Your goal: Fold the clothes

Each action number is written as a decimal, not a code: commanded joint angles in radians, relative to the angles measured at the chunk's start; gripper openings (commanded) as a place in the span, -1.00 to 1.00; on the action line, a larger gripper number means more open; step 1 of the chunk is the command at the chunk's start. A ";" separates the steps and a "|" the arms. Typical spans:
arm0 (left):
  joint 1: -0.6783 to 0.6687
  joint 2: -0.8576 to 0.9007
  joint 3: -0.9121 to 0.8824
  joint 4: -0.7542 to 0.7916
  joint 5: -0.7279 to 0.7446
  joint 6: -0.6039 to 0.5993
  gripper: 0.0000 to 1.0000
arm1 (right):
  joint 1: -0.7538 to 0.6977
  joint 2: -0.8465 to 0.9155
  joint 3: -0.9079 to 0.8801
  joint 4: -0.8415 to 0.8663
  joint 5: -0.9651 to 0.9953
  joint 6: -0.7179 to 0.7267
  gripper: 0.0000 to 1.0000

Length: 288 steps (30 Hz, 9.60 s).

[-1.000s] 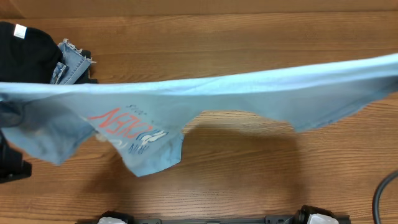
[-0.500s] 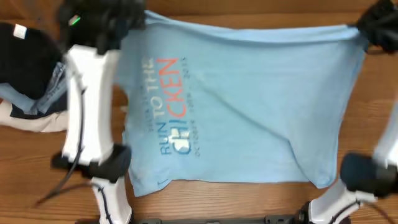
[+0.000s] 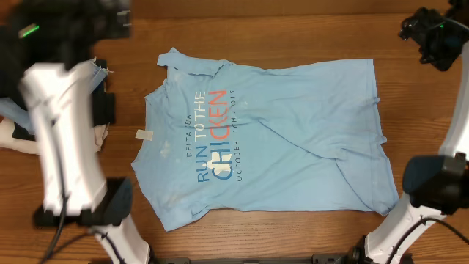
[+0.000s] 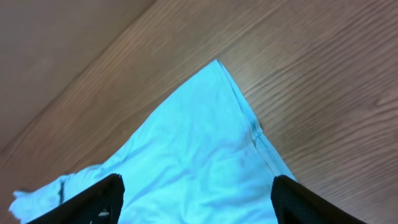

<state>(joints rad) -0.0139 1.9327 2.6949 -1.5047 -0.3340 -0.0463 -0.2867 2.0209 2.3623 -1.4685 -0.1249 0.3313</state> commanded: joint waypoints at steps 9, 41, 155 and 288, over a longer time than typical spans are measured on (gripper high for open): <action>0.146 -0.425 -0.142 -0.185 0.212 -0.093 0.93 | 0.003 -0.465 0.016 -0.161 0.019 0.017 0.83; -0.023 -0.167 -1.736 0.484 0.455 -0.224 -0.30 | -0.075 0.078 -0.929 0.734 0.150 0.061 -0.92; 0.510 -0.177 -1.910 0.575 0.564 -0.133 -0.92 | -0.134 -0.076 -1.001 0.380 0.045 0.013 -0.85; -0.175 -0.451 -1.398 0.468 0.776 0.244 -0.92 | 0.170 -0.165 -1.028 0.747 -0.114 0.070 -0.68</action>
<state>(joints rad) 0.0093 1.4502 1.2884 -1.0828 0.4343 0.1440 -0.1246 1.8168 1.3220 -0.7368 -0.3092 0.3683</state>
